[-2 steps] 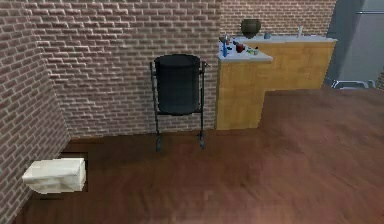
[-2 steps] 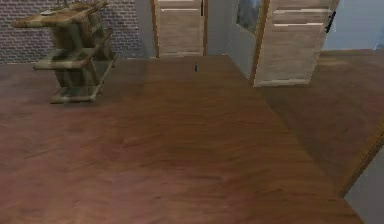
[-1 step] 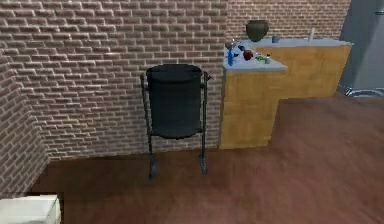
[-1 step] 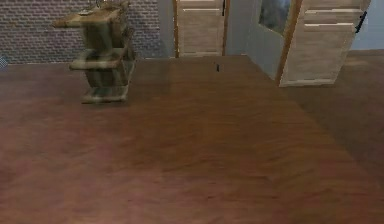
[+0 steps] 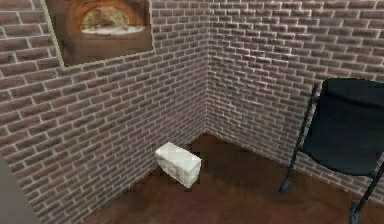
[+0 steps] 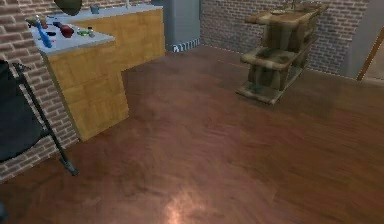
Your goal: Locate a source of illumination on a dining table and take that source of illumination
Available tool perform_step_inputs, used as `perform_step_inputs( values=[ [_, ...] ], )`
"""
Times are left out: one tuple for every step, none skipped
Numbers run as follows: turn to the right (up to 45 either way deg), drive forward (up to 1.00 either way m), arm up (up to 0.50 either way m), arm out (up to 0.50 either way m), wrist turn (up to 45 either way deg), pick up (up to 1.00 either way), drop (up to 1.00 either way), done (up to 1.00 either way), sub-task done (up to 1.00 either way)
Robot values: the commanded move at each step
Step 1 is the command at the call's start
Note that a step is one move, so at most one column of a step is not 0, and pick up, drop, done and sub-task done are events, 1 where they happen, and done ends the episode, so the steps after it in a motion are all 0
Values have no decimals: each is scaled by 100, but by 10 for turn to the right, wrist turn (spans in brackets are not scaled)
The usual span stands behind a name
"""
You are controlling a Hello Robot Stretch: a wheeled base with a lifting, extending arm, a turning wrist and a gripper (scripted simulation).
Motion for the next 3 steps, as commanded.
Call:
perform_step_inputs(
  values=[
    [-30, 0, 0, 0, 0, 0, 0, 0, 0],
    [0, 70, 0, 0, 0, 0, 0, 0, 0],
    [-450, 0, 0, 0, 0, 0, 0, 0, 0]
  ],
)
